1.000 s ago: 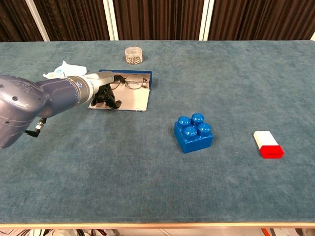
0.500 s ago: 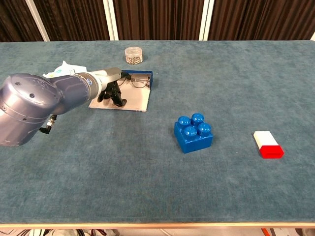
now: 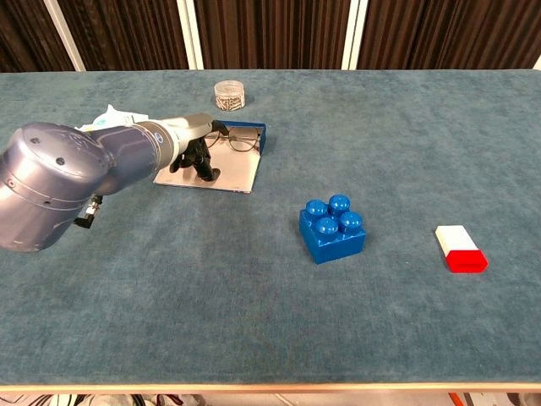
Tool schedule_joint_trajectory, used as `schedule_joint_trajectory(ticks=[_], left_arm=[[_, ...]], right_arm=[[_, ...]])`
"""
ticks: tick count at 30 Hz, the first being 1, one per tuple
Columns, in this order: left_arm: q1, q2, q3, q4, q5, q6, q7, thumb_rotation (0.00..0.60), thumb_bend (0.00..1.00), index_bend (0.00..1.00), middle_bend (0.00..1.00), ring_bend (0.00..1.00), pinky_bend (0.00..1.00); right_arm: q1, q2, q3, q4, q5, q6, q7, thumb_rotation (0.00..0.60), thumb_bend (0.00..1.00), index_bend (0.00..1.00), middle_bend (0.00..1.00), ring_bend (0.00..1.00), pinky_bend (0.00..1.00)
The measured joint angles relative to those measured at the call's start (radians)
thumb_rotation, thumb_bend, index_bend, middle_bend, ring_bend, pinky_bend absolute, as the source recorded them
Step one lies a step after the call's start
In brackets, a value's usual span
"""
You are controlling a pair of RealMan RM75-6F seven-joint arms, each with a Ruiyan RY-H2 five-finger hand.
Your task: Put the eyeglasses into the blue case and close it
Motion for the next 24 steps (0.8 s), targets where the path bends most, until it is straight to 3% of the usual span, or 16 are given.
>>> schedule_joint_trajectory(ticks=[8,11,13,15,18,24], left_arm=[[0.025,0.053,0.015,-0.140,0.039,0.109,0.030,0.600,0.43,0.05,0.72,0.80,0.74],[0.045,0.084,0.028,-0.217,0.060,0.151,0.037,0.600,0.38,0.19,0.63,0.60,0.58],[0.066,0.114,0.043,-0.280,0.083,0.171,0.034,0.600,0.32,0.22,0.49,0.31,0.31],[0.090,0.149,0.062,-0.337,0.115,0.178,0.022,0.600,0.26,0.19,0.31,0.11,0.13],[0.128,0.216,0.099,-0.398,0.184,0.152,-0.019,0.600,0.18,0.15,0.19,0.07,0.09],[0.166,0.269,0.137,-0.391,0.279,0.052,-0.111,0.600,0.11,0.09,0.12,0.01,0.07]], right_arm=[[0.000,0.001,0.000,-0.001,-0.002,0.001,0.001,0.600,0.05,0.00,0.00,0.00,0.17],[-0.001,0.001,0.000,-0.002,-0.003,0.003,0.004,0.600,0.05,0.00,0.00,0.00,0.17],[-0.001,0.002,0.000,-0.002,-0.001,0.002,0.005,0.600,0.05,0.00,0.00,0.00,0.17],[-0.001,0.003,0.001,-0.003,-0.001,0.000,0.009,0.600,0.05,0.00,0.00,0.00,0.17],[-0.001,0.004,-0.001,-0.005,-0.001,-0.003,0.012,0.600,0.05,0.00,0.00,0.00,0.17],[-0.001,0.006,-0.002,-0.009,0.001,-0.006,0.014,0.600,0.04,0.00,0.00,0.00,0.17]])
